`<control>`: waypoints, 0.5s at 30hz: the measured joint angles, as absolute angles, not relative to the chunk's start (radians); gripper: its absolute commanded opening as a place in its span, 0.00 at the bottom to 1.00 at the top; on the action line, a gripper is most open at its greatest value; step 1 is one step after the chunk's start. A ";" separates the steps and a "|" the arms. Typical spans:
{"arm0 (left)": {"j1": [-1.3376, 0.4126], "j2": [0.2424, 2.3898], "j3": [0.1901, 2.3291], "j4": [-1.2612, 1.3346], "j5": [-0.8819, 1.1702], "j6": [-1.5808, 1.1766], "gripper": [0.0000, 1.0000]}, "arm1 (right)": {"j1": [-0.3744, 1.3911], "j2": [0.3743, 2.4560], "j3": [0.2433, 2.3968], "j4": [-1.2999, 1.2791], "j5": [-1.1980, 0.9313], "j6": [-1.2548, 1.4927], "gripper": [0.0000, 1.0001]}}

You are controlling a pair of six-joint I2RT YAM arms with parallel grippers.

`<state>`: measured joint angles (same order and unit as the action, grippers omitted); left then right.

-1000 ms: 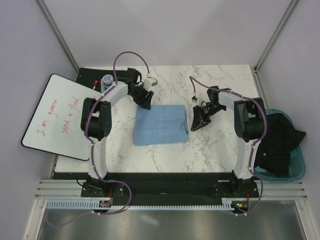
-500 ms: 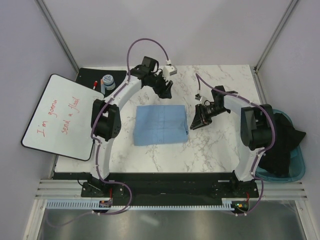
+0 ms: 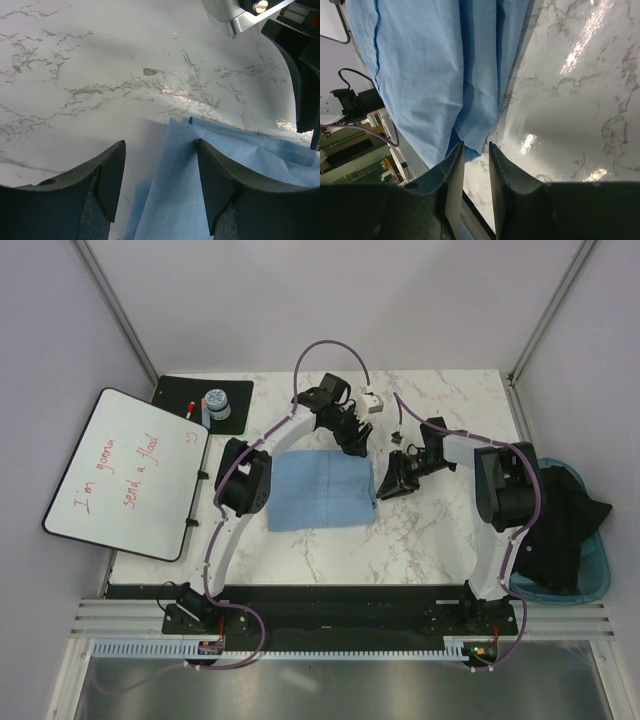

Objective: Fold and stack the long sleeve shirts
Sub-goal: Fold the shirt

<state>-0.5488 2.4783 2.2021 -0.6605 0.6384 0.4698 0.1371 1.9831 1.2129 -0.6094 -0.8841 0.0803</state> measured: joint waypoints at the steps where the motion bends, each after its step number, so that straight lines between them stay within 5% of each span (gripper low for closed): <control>1: -0.546 2.479 2.202 -0.662 0.638 0.470 0.66 | 0.138 1.986 1.210 -0.604 -0.886 0.084 0.34; 11: -0.540 2.479 2.202 -0.658 0.639 0.470 0.67 | 0.159 2.027 1.187 -0.558 -0.892 0.136 0.36; 15: -0.540 2.479 2.202 -0.657 0.639 0.470 0.67 | 0.167 2.032 1.186 -0.550 -0.904 0.148 0.29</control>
